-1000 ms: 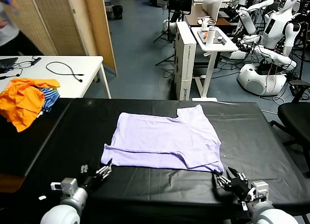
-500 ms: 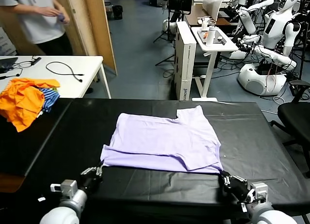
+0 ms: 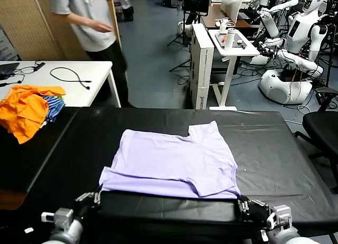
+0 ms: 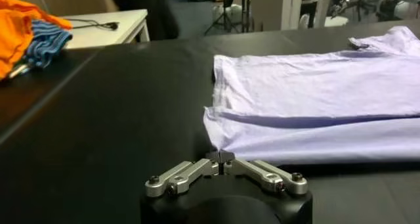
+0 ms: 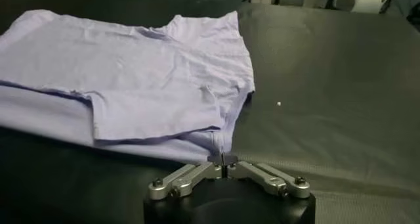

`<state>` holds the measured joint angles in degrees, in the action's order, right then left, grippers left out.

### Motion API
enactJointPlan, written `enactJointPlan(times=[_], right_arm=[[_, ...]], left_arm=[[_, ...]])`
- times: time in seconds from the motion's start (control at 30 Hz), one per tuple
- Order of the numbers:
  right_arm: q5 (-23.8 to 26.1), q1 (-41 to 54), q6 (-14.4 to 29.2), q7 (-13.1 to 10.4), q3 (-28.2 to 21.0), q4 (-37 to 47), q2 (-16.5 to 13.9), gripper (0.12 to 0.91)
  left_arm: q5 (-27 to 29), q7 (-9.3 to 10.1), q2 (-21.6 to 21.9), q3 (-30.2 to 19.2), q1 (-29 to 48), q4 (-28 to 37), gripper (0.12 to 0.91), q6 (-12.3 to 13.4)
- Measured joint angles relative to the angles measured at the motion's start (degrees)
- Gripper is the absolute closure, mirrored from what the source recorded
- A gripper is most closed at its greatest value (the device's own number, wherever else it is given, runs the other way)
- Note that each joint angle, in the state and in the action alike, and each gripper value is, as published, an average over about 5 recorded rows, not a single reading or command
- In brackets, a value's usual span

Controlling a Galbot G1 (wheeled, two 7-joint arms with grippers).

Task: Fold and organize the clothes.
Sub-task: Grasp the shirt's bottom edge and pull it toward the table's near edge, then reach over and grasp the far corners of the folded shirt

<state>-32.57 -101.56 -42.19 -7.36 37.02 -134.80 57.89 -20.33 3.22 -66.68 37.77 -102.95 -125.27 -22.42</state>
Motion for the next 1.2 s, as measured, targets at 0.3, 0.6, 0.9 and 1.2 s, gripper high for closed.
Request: enactJointPlan(times=[0.3, 0.6, 0.9, 1.2], right_arm=[[-1.12, -1.83, -0.01, 0.17, 1.86, -4.34, -0.43, 0.291], [-7.93, 4.42, 0.31, 0.07, 3.13, -4.17, -2.0, 0.119], [-12.34, 22.82, 0.81, -2.31, -2.22, 8.9, -5.37, 0.118], [-12.87, 40.97, 0.0, -3.11, -12.2, 23.57, -5.86, 0.118]], left_arm=[[-0.23, 0.83, -1.19, 1.44, -2.92, -2.55, 0.595, -1.66], [-2.96, -0.47, -0.51, 5.09, -3.42, -4.98, 0.133, -6.52], [-18.78, 5.3, 1.65, 4.89, 7.54, -4.22, 0.123, -13.52], [-26.52, 6.47, 5.24, -0.37, 25.74, 3.72, 0.123, -17.9]])
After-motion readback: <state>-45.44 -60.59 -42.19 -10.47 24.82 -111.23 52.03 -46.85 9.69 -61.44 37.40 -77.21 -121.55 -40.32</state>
